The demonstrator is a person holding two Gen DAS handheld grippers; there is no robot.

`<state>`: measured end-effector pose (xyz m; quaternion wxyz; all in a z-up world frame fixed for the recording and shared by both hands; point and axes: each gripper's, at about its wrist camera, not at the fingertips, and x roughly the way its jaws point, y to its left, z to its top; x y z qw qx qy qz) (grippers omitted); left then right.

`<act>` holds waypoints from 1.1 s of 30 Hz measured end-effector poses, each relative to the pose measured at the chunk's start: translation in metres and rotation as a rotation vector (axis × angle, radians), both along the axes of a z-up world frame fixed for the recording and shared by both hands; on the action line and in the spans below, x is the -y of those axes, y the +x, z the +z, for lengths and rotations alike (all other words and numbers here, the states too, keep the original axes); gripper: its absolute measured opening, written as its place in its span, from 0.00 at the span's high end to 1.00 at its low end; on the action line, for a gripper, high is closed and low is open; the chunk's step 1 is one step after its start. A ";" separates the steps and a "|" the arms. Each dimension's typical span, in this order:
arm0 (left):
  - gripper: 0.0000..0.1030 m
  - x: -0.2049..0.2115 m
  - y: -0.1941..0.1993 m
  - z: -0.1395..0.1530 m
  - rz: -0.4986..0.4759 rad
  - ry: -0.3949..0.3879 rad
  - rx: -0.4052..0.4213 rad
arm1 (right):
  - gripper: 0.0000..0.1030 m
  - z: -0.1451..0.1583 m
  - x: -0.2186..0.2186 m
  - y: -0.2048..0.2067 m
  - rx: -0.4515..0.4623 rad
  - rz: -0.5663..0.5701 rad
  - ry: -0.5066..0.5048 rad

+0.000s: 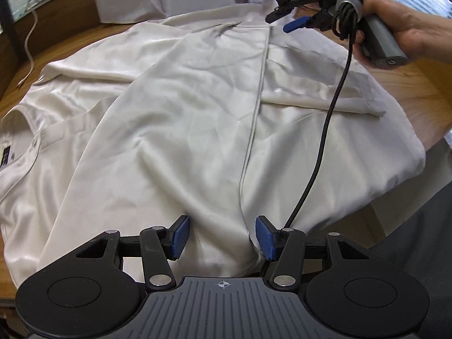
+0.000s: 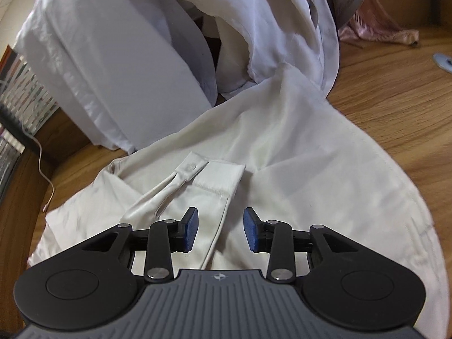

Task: Fold clothes

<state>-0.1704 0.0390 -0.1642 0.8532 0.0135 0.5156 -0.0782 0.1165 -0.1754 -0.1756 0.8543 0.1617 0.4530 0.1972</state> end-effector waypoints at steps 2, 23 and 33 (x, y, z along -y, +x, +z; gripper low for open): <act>0.48 -0.001 0.001 -0.003 0.035 0.002 -0.010 | 0.61 -0.006 0.000 0.007 -0.017 -0.006 0.018; 0.93 -0.008 -0.015 0.012 -0.037 -0.044 -0.005 | 0.96 0.004 0.044 -0.012 -0.012 0.001 0.012; 0.85 -0.023 -0.024 0.011 -0.059 -0.094 -0.024 | 0.88 0.000 0.054 -0.024 -0.027 -0.031 -0.071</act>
